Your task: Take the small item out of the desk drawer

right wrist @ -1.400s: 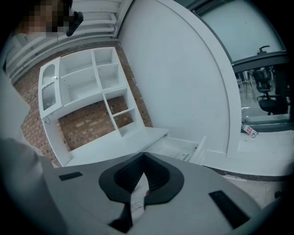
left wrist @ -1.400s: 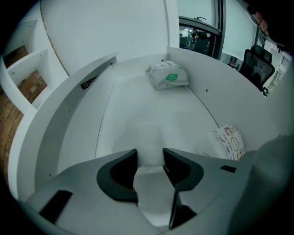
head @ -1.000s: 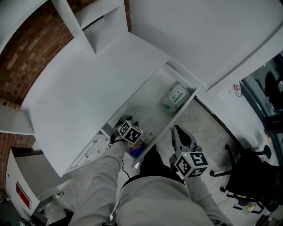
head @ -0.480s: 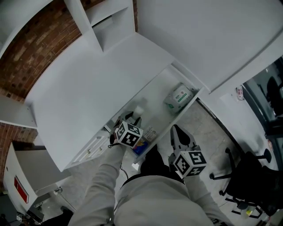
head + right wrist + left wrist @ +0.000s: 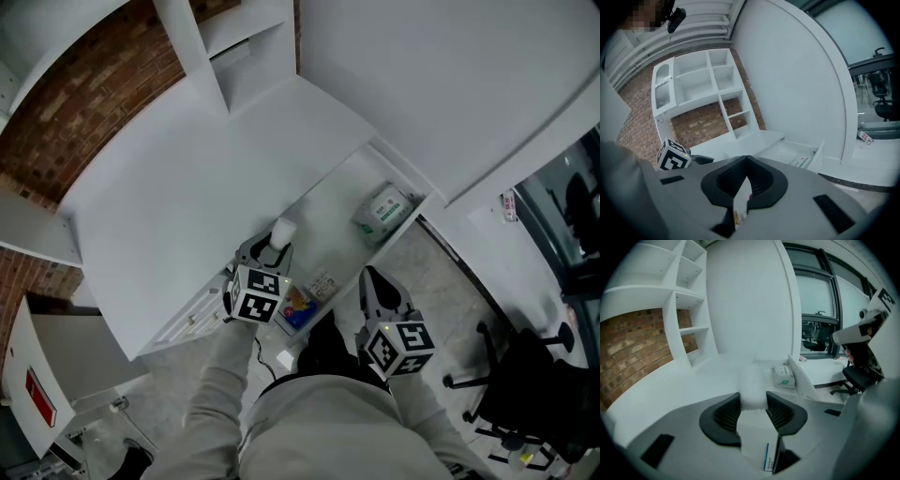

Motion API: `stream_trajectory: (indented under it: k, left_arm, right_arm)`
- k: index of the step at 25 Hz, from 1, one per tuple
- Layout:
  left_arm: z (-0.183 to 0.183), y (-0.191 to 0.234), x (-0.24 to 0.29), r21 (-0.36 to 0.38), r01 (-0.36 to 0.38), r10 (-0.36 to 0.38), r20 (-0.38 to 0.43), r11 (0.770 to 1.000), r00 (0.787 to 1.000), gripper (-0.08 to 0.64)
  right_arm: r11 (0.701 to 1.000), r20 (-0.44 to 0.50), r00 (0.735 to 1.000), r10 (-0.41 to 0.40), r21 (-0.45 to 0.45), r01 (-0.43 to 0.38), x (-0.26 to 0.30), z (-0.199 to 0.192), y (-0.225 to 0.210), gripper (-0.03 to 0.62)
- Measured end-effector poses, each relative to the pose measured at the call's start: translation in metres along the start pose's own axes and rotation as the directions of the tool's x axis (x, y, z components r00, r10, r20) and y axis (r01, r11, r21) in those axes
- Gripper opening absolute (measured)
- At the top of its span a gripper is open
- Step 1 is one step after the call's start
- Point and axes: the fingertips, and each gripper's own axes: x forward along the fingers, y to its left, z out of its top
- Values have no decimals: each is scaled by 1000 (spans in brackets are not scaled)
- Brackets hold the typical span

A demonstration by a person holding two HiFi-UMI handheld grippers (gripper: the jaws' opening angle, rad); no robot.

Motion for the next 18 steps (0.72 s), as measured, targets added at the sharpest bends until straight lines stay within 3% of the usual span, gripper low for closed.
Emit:
stream_trajectory:
  k: [6, 12, 18]
  left_arm:
    - [20, 15, -35, -39, -39, 41, 76, 998, 996, 179]
    - [21, 23, -61, -140, -38, 55, 118, 989, 991, 179]
    - [21, 24, -85, -169, -64, 89, 146, 983, 985, 178]
  right_arm:
    - [999, 19, 1000, 15, -35, -14, 0, 7, 12, 28]
    - [998, 19, 999, 31, -55, -30, 4, 11, 20, 28]
    - [997, 25, 999, 33, -70, -31, 4, 15, 22, 28]
